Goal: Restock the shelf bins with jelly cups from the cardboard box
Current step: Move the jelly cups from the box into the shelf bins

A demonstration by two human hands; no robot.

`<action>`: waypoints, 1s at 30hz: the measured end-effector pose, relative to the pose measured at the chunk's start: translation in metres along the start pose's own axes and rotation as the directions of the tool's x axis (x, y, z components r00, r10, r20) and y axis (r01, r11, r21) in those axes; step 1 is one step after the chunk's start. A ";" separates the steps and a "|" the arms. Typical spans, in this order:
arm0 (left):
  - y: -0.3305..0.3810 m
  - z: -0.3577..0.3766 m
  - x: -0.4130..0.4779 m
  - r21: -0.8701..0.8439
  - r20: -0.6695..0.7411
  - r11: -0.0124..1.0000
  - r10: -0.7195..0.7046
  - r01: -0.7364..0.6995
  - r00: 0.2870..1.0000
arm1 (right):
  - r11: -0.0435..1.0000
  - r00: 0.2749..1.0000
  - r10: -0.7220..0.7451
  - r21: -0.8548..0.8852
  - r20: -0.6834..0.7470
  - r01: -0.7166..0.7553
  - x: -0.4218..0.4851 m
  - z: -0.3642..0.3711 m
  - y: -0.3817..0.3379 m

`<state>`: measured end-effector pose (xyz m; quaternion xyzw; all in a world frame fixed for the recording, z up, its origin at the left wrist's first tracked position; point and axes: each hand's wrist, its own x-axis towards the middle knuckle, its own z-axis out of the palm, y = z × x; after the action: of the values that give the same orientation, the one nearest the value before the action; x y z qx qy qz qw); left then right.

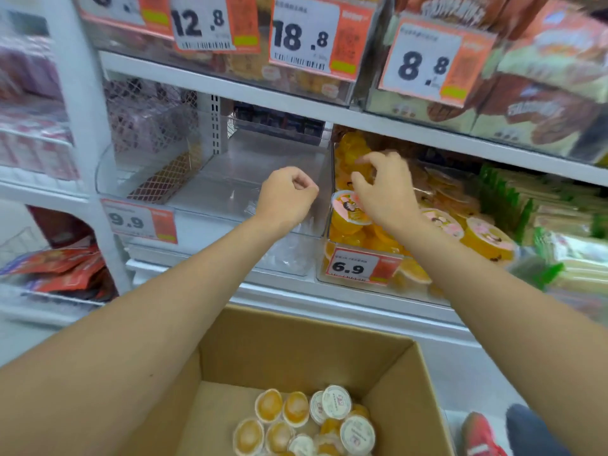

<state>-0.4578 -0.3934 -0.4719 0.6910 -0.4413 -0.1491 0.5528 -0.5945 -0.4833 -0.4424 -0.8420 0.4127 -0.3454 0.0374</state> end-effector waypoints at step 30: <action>-0.306 -0.023 -0.352 0.945 0.312 0.320 -0.943 0.068 0.114 | 0.974 0.127 -0.079 0.103 0.989 -0.200 -0.427 0.209 0.018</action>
<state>-0.5050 -0.1067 -0.8376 0.7599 -0.3440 -0.4976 -0.2379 -0.6579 -0.2336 -0.8426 -0.8328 0.2799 0.2563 0.4031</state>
